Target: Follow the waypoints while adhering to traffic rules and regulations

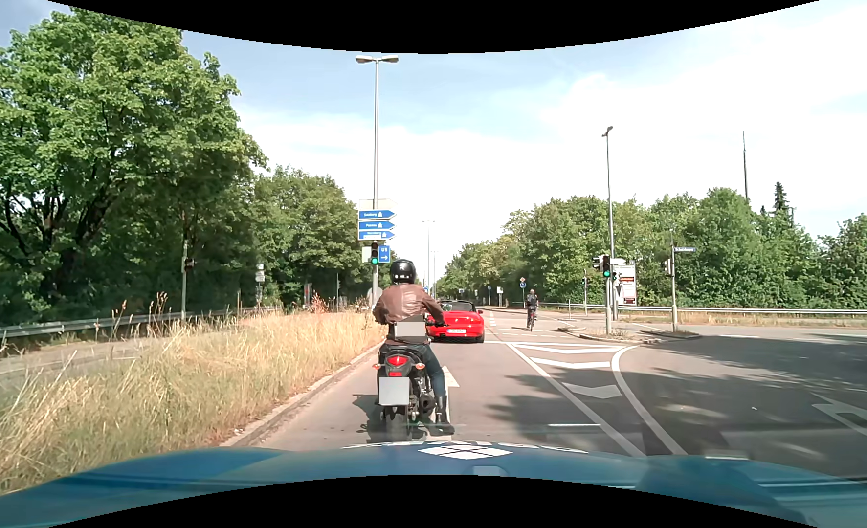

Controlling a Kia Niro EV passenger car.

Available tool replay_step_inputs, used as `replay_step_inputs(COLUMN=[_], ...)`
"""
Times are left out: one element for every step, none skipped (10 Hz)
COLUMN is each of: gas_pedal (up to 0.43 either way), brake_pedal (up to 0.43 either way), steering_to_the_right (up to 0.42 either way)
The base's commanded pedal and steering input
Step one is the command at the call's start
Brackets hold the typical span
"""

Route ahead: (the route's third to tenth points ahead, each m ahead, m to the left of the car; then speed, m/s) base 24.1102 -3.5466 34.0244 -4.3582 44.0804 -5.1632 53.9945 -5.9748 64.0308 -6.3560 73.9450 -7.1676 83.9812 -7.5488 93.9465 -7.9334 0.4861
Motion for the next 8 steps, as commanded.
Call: replay_step_inputs(gas_pedal=[0.0,0.0,0.0,0.098,0.169,0.177,0.177,0.177], brake_pedal=[0.0,0.0,0.0,0.0,0.0,0.0,0.0,0.0], steering_to_the_right=[-0.002,-0.002,-0.002,-0.002,-0.002,-0.002,-0.002,-0.002])
